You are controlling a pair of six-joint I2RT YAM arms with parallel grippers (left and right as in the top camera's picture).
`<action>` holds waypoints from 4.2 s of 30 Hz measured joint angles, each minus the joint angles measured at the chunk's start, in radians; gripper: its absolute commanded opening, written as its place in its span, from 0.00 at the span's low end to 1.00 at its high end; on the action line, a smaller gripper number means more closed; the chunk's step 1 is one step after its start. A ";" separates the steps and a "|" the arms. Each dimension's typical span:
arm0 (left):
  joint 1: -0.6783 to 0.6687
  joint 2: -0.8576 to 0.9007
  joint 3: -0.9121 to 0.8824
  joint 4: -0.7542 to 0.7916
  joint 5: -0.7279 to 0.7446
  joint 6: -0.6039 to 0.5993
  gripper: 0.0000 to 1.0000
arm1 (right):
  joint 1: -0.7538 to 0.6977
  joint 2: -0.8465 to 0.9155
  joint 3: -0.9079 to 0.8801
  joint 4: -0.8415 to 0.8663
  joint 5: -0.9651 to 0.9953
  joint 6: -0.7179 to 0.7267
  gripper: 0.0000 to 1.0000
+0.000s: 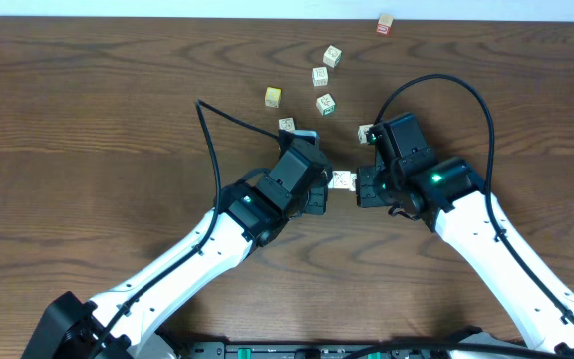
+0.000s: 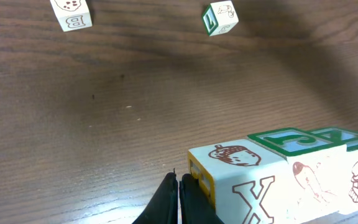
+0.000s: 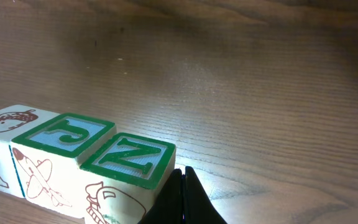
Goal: Lift 3 blocks
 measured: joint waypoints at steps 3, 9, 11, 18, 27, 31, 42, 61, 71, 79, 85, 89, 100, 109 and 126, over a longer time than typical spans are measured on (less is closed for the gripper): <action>0.000 0.000 0.008 -0.009 0.000 0.000 0.08 | 0.000 0.000 0.000 0.000 0.000 0.000 0.01; 0.000 -0.008 0.008 -0.011 0.000 0.000 0.07 | 0.000 -0.002 0.012 -0.006 0.000 0.000 0.01; 0.000 -0.019 0.008 -0.012 0.000 0.000 0.07 | 0.000 -0.002 0.022 -0.013 0.000 0.000 0.01; 0.000 -0.044 0.008 -0.015 0.000 0.000 0.07 | 0.000 -0.003 0.048 -0.033 0.001 0.000 0.01; 0.000 -0.055 0.008 -0.015 0.000 0.000 0.07 | 0.000 -0.005 0.066 -0.051 0.001 0.000 0.01; 0.000 -0.055 0.008 -0.015 -0.001 0.000 0.07 | 0.000 -0.005 0.066 -0.051 0.001 0.000 0.01; 0.000 -0.055 0.008 -0.015 0.000 0.000 0.07 | 0.000 -0.005 0.066 -0.051 0.001 0.000 0.01; 0.000 -0.055 0.008 -0.016 0.000 0.000 0.07 | 0.000 -0.005 0.066 -0.051 0.001 0.000 0.01; 0.000 -0.055 0.008 -0.016 0.000 0.000 0.07 | 0.000 -0.005 0.066 -0.054 0.001 0.000 0.01; 0.000 -0.055 0.008 -0.016 0.000 0.000 0.07 | 0.000 -0.005 0.066 -0.054 0.001 0.000 0.01; 0.000 -0.055 0.008 -0.016 0.000 0.000 0.07 | 0.000 -0.005 0.066 -0.055 0.001 0.000 0.01; 0.000 -0.055 0.008 -0.016 0.000 0.000 0.07 | 0.000 -0.005 0.066 -0.055 0.001 0.000 0.01; 0.000 -0.055 0.008 -0.016 0.000 0.000 0.07 | 0.000 -0.005 0.067 -0.056 0.001 0.000 0.01; 0.000 -0.055 0.013 -0.033 0.000 0.000 0.07 | 0.000 -0.005 0.067 -0.063 -0.007 0.000 0.01; 0.000 -0.034 0.021 -0.044 0.000 0.000 0.07 | 0.000 0.006 0.068 -0.072 -0.009 -0.001 0.01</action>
